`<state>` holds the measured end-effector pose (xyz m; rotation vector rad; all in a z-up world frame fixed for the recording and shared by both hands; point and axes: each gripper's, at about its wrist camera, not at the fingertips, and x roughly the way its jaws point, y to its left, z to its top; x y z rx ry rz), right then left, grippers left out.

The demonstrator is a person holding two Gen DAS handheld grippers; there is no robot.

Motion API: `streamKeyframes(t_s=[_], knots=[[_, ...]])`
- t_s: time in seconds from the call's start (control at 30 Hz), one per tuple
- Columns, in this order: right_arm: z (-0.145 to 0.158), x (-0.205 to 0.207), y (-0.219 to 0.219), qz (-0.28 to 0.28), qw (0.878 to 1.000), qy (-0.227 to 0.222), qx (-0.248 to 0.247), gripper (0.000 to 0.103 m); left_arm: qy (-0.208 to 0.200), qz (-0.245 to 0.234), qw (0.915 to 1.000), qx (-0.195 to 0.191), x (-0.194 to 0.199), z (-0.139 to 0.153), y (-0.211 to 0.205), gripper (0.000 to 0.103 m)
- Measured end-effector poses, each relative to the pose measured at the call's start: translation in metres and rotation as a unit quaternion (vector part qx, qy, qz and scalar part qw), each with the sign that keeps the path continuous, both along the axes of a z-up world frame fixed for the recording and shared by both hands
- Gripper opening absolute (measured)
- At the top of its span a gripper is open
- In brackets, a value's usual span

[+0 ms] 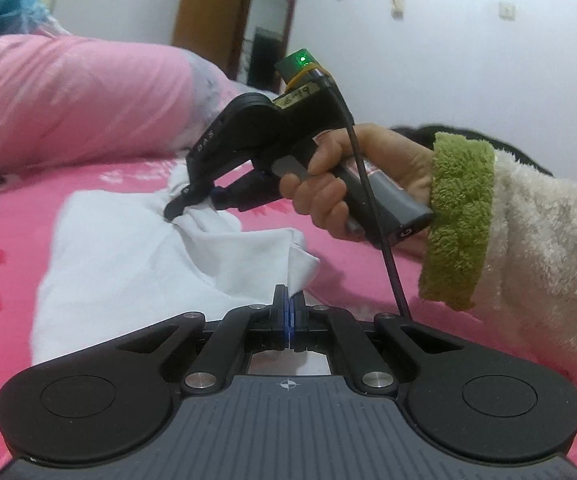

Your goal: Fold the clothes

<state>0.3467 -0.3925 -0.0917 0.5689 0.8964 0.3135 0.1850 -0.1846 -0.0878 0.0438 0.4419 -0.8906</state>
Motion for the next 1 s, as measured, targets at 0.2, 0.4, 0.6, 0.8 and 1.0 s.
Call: streamKeyframes(t_s=[0.2, 0.4, 0.6, 0.8, 1.0], knots=[[-0.021, -0.007, -0.026, -0.020, 0.999, -0.012, 0.040, 0.004, 0.005, -0.016, 0.9997, 0.019, 0.007, -0.001, 0.001, 0.000], [-0.036, -0.018, -0.046, -0.063, 0.997, 0.006, 0.045, 0.032, 0.043, -0.035, 0.9984, 0.004, 0.020, 0.006, 0.019, 0.006], [0.002, -0.081, -0.060, -0.086, 0.995, -0.042, 0.028, 0.053, 0.027, -0.028, 0.9991, -0.017, 0.001, 0.029, 0.060, 0.035], [0.023, -0.172, -0.042, -0.093, 0.994, -0.060, 0.001, 0.055, -0.019, 0.030, 0.9970, 0.068, -0.012, 0.018, 0.092, 0.039], [0.008, -0.214, -0.027, -0.116, 0.991, -0.061, 0.005, 0.055, -0.058, 0.067, 0.9823, 0.165, -0.008, -0.002, 0.079, 0.039]])
